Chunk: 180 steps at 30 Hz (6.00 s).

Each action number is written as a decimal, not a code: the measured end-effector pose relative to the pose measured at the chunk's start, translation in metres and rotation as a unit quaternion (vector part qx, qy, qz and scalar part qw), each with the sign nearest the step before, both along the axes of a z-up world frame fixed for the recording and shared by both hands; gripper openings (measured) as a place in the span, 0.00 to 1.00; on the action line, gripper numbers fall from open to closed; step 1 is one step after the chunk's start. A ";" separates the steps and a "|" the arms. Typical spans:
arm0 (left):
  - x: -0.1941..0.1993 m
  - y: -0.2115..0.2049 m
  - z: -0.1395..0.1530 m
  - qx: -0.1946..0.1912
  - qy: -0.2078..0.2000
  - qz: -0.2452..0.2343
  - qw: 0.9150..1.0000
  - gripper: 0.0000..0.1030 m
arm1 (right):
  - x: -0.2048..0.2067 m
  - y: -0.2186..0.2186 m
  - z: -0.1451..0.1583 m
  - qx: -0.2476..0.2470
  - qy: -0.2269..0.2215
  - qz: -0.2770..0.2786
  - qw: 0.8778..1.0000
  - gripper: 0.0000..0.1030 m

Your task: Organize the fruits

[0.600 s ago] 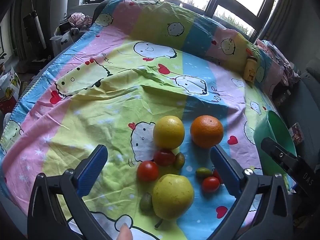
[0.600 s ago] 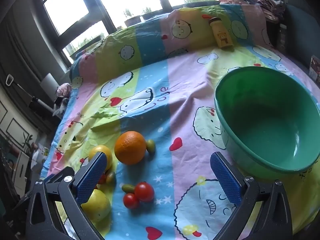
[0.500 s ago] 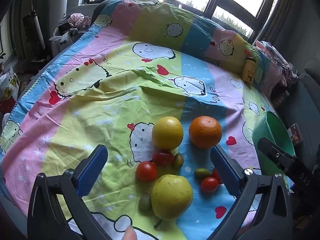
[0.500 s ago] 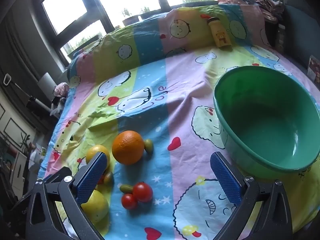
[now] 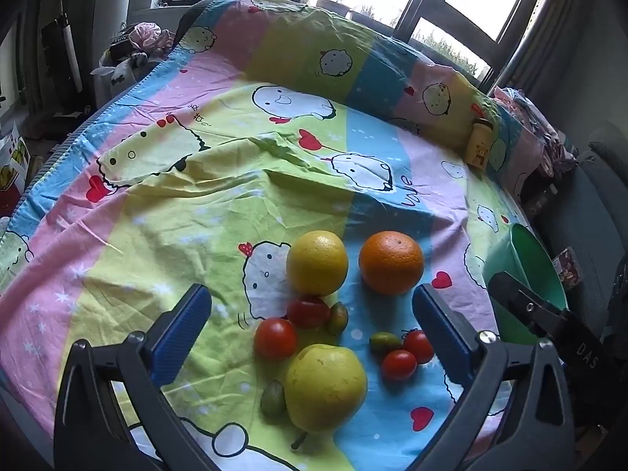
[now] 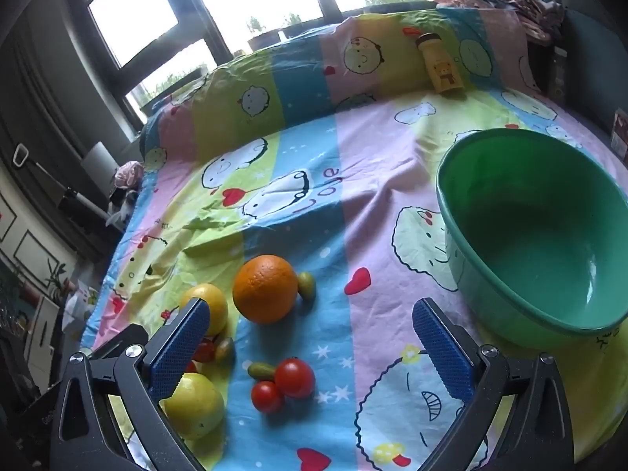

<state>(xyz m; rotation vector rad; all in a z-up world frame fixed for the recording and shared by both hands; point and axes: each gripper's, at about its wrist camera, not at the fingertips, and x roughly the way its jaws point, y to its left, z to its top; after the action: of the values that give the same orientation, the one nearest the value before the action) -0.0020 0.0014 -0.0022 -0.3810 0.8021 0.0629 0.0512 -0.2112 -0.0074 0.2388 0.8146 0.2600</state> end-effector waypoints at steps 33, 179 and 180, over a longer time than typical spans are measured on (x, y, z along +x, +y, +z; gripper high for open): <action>-0.002 0.000 0.003 0.001 -0.004 0.000 1.000 0.99 | 0.000 0.000 -0.002 0.003 0.002 -0.003 1.000 1.00; 0.062 0.014 -0.029 -0.048 0.095 -0.052 0.993 0.44 | 0.085 0.098 -0.058 0.141 0.238 0.125 0.953 0.52; 0.062 0.014 -0.030 -0.048 0.096 -0.053 0.993 0.46 | 0.086 0.098 -0.061 0.142 0.241 0.123 0.952 0.54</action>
<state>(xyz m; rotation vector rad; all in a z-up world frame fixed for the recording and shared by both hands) 0.0602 0.0156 -0.0326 -0.4266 1.0175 -0.0394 0.1376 -0.1130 -0.0682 0.4849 1.2959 0.5689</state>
